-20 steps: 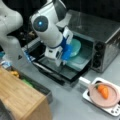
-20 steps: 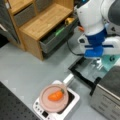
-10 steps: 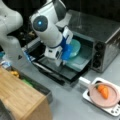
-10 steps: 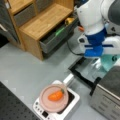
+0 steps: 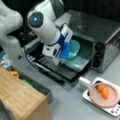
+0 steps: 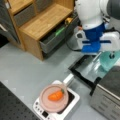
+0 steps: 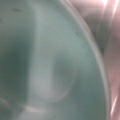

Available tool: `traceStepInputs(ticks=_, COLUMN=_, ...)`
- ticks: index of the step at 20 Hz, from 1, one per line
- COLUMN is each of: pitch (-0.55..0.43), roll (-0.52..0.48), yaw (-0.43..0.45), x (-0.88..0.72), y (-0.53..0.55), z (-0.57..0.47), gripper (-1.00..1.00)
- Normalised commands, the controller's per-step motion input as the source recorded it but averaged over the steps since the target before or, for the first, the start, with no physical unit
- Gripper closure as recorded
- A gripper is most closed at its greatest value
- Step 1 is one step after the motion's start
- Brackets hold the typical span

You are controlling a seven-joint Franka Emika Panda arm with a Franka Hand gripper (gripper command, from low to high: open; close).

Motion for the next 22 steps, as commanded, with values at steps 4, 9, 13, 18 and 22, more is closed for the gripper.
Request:
traceStepInputs(ticks=4, pitch=0.038, roll=-0.134, yaw=-0.011, x=0.25, y=-0.04, z=0.18, gripper=-1.0)
traceStepInputs(ticks=9, pitch=0.075, roll=-0.193, yaw=0.025, x=0.37, y=-0.03, z=0.17, gripper=-1.0)
traceStepInputs(ticks=13, pitch=0.11, roll=-0.176, yaw=0.082, x=0.39, y=-0.03, z=0.16, gripper=-1.0)
traceStepInputs(ticks=18, pitch=0.135, roll=-0.199, yaw=0.067, x=0.31, y=-0.03, z=0.14, gripper=-1.0)
traceStepInputs(ticks=22, pitch=0.146, roll=-0.29, yaw=0.017, x=0.4, y=-0.03, z=0.21, gripper=-1.0)
